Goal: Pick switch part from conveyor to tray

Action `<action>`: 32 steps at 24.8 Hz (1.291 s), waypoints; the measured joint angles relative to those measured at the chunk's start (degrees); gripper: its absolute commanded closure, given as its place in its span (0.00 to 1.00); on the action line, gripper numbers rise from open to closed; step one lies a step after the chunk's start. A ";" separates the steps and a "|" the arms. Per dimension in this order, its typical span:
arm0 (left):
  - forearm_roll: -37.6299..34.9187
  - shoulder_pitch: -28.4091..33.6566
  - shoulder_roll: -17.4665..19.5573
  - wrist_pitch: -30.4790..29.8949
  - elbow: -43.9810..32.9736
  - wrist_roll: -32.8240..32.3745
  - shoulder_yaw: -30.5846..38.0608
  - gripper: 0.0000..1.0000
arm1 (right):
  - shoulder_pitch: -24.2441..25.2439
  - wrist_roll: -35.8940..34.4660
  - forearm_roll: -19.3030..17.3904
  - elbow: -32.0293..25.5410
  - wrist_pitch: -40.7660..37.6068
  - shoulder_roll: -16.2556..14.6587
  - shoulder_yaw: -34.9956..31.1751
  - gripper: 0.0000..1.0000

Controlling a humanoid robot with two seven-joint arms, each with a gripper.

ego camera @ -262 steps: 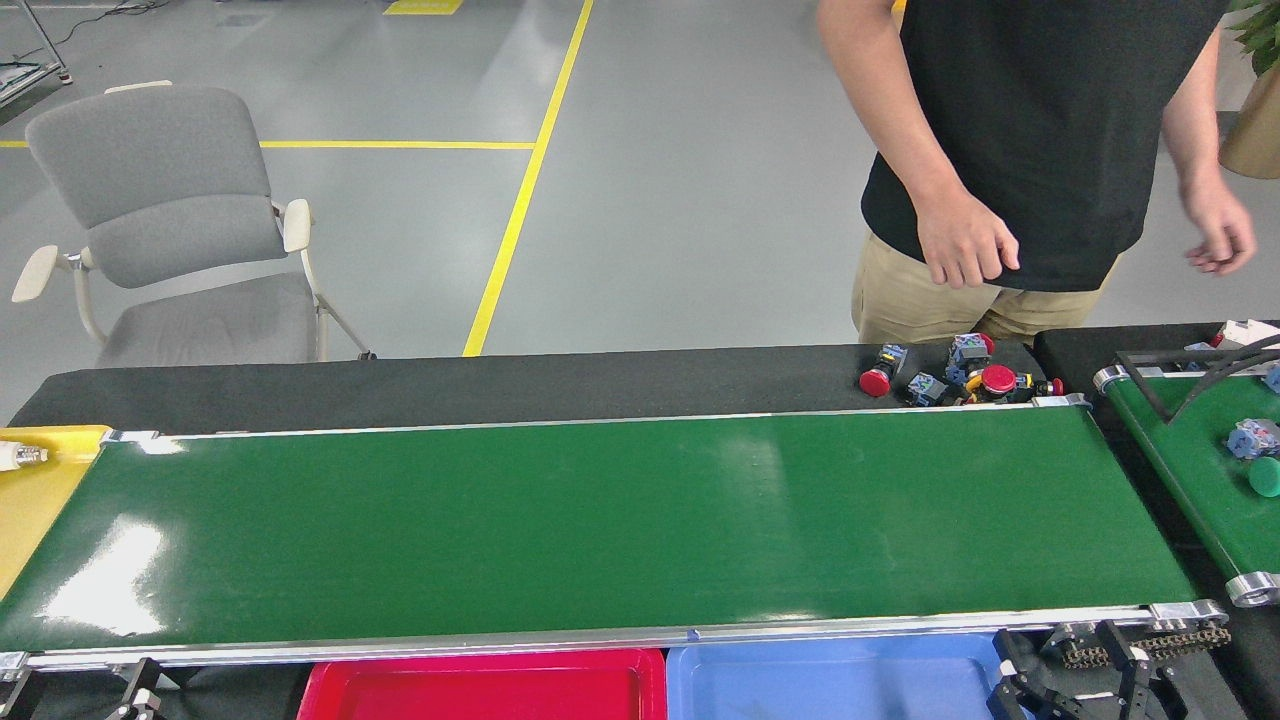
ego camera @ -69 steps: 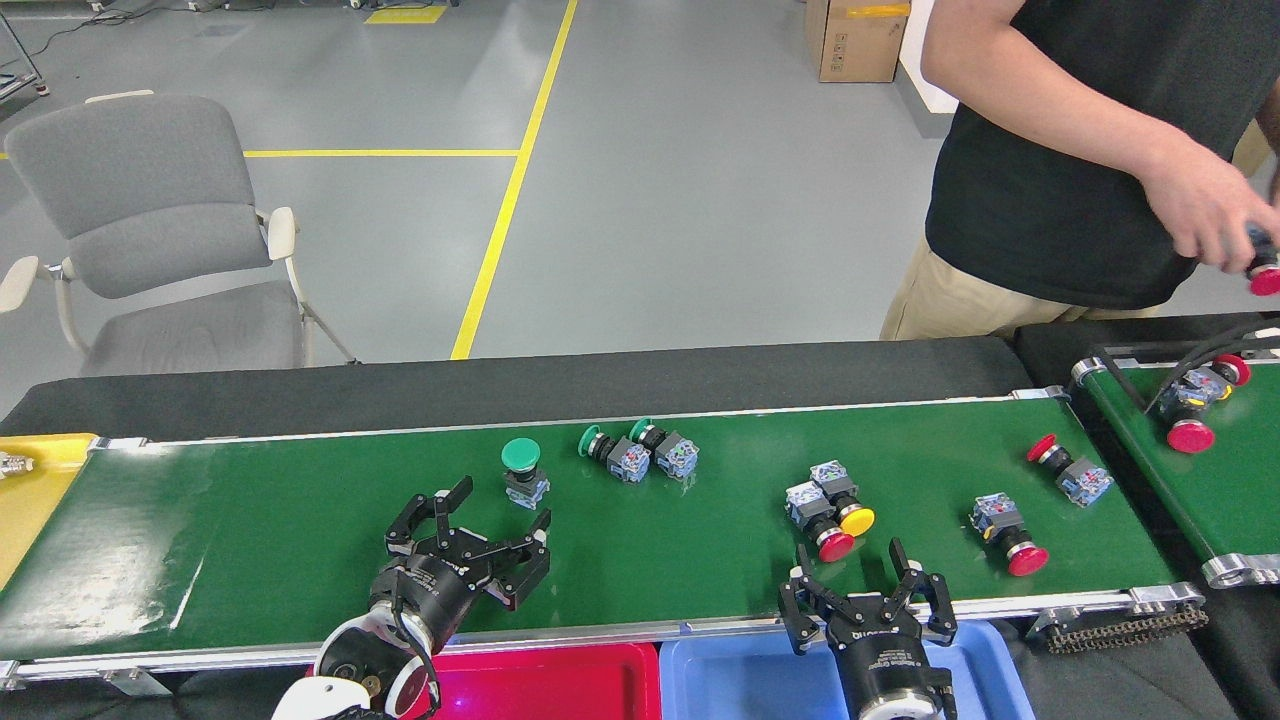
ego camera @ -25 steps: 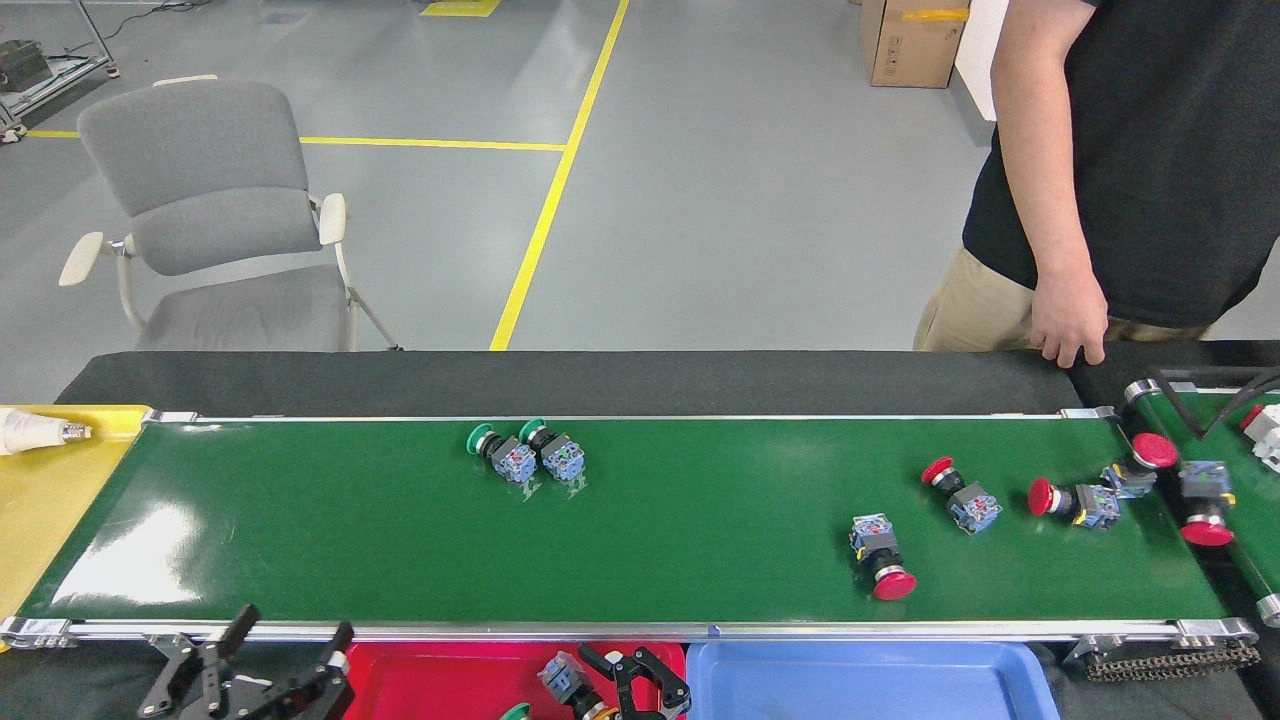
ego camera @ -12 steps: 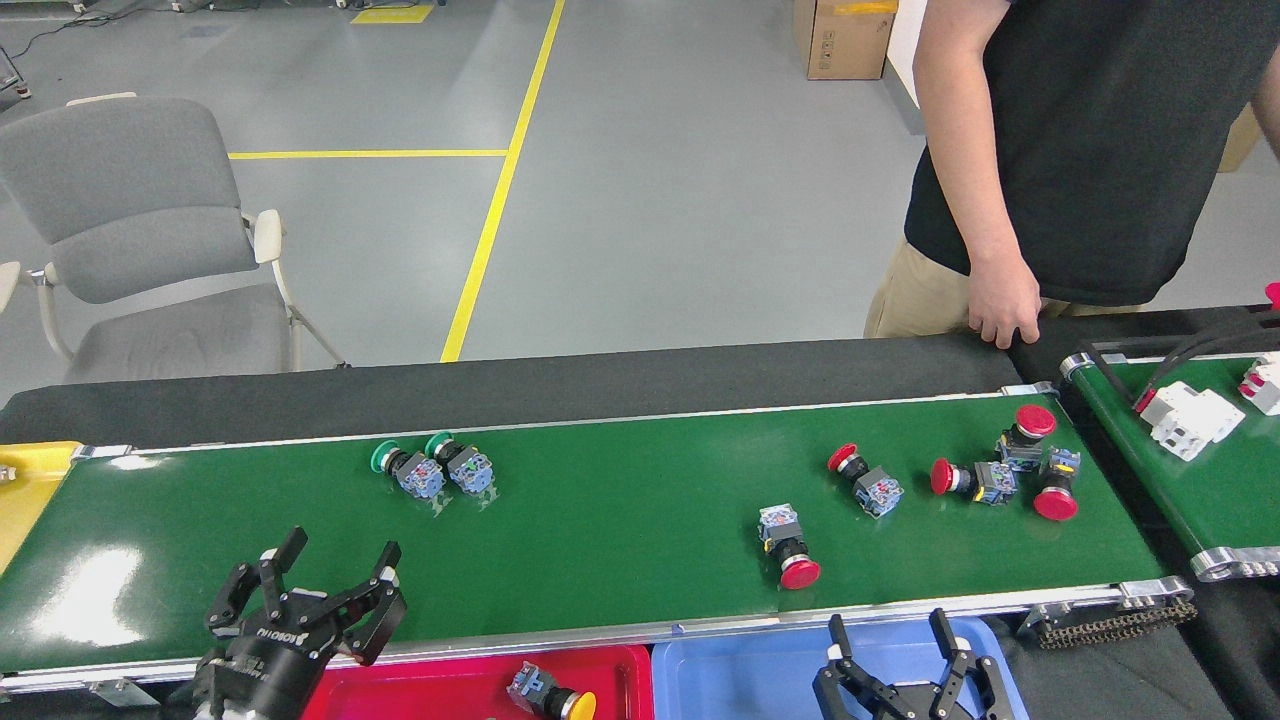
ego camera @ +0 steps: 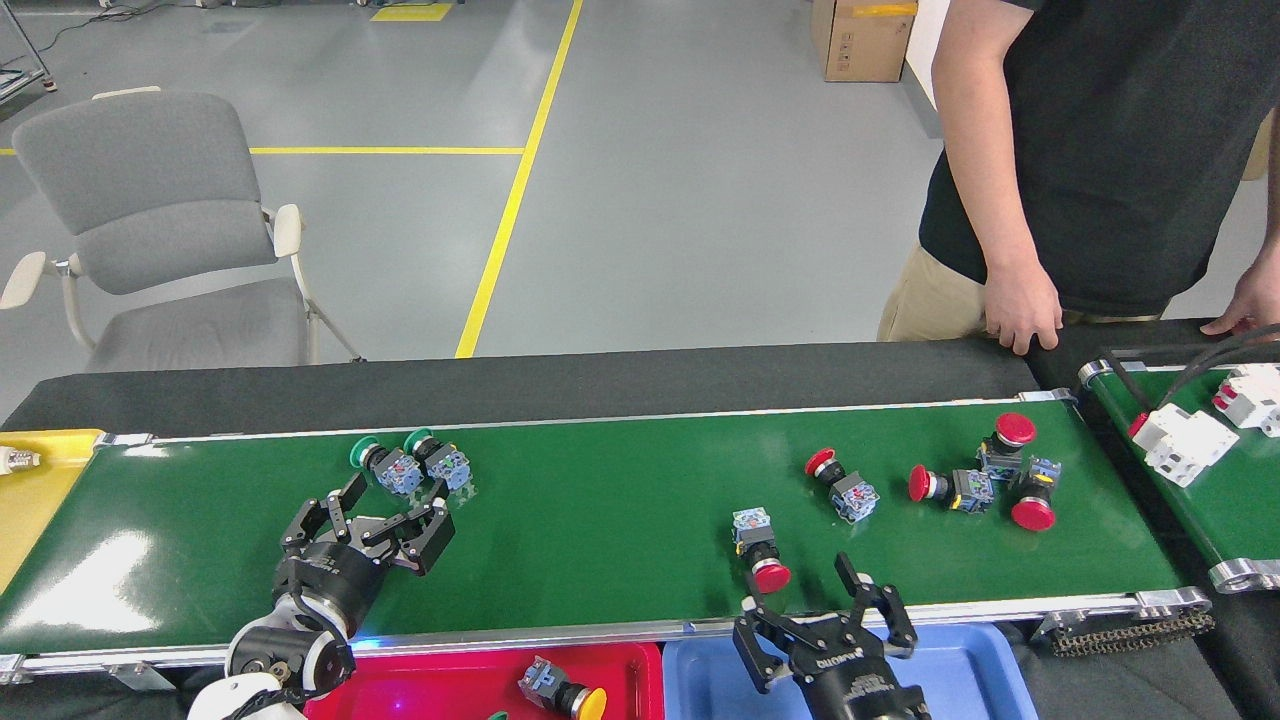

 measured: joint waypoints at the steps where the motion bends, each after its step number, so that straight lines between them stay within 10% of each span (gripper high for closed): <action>1: 0.00 -0.41 0.12 0.04 0.92 0.00 0.10 0.01 | -1.08 0.65 0.11 1.40 0.25 1.09 0.18 0.23; 3: 0.00 -1.19 0.29 0.13 2.72 -0.09 0.23 0.01 | -2.39 1.21 0.15 3.24 0.37 1.88 0.99 0.58; 6: 0.00 -2.23 0.30 0.63 4.73 -0.25 0.34 0.01 | -3.58 1.80 0.16 4.04 0.47 1.89 2.65 0.82; 14: 0.01 -4.18 0.90 4.05 7.65 -0.08 0.37 0.01 | -3.58 2.13 0.19 3.46 0.14 1.67 5.91 0.92; 17: 0.00 -6.65 1.62 6.91 10.66 0.03 0.29 0.01 | -3.39 2.10 0.33 -0.80 -2.28 0.11 12.31 0.81; 20: 0.01 -8.85 2.88 9.49 14.09 0.34 0.29 0.01 | -1.99 1.85 0.36 -5.59 -6.15 -2.86 19.68 0.00; 24: 0.00 -11.78 3.30 14.77 19.17 1.58 -0.18 0.11 | -1.55 1.58 0.37 -6.75 -11.08 -3.31 25.51 0.00; 32: 0.01 -13.24 4.33 23.45 24.78 8.61 -0.95 0.85 | 2.22 -2.50 0.01 -9.92 -11.17 -3.24 13.39 0.00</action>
